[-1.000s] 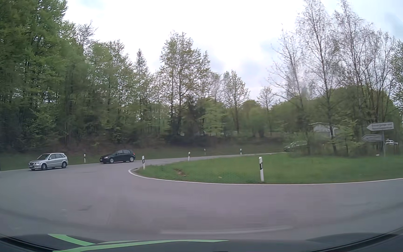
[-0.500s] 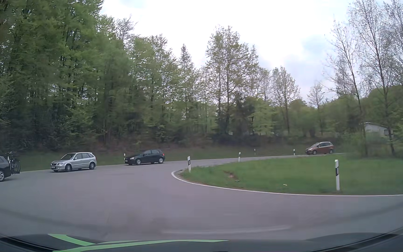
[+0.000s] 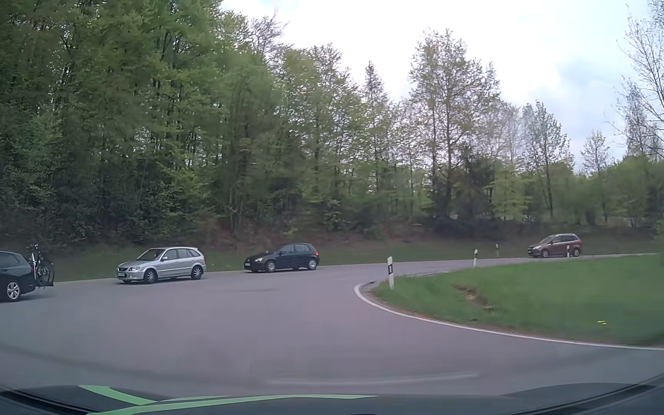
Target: Follow the waypoints while adhering to traffic rules and regulations
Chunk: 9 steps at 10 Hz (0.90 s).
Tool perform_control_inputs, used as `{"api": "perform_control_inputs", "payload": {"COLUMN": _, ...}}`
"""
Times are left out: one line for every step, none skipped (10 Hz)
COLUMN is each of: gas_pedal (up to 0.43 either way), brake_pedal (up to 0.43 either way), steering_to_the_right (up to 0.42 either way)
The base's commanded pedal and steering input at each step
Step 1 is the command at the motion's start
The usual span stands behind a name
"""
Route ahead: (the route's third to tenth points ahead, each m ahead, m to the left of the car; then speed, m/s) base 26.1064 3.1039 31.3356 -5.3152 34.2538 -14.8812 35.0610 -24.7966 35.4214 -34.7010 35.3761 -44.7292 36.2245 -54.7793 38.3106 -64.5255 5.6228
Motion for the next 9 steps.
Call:
{"api": "perform_control_inputs", "payload": {"gas_pedal": 0.177, "brake_pedal": 0.0, "steering_to_the_right": -0.169}}
{"api": "perform_control_inputs", "payload": {"gas_pedal": 0.177, "brake_pedal": 0.0, "steering_to_the_right": -0.149}}
{"api": "perform_control_inputs", "payload": {"gas_pedal": 0.177, "brake_pedal": 0.0, "steering_to_the_right": -0.134}}
{"api": "perform_control_inputs", "payload": {"gas_pedal": 0.177, "brake_pedal": 0.0, "steering_to_the_right": -0.125}}
{"api": "perform_control_inputs", "payload": {"gas_pedal": 0.177, "brake_pedal": 0.0, "steering_to_the_right": -0.114}}
{"api": "perform_control_inputs", "payload": {"gas_pedal": 0.177, "brake_pedal": 0.0, "steering_to_the_right": -0.101}}
{"api": "perform_control_inputs", "payload": {"gas_pedal": 0.189, "brake_pedal": 0.0, "steering_to_the_right": -0.091}}
{"api": "perform_control_inputs", "payload": {"gas_pedal": 0.189, "brake_pedal": 0.0, "steering_to_the_right": -0.073}}
{"api": "perform_control_inputs", "payload": {"gas_pedal": 0.189, "brake_pedal": 0.0, "steering_to_the_right": -0.043}}
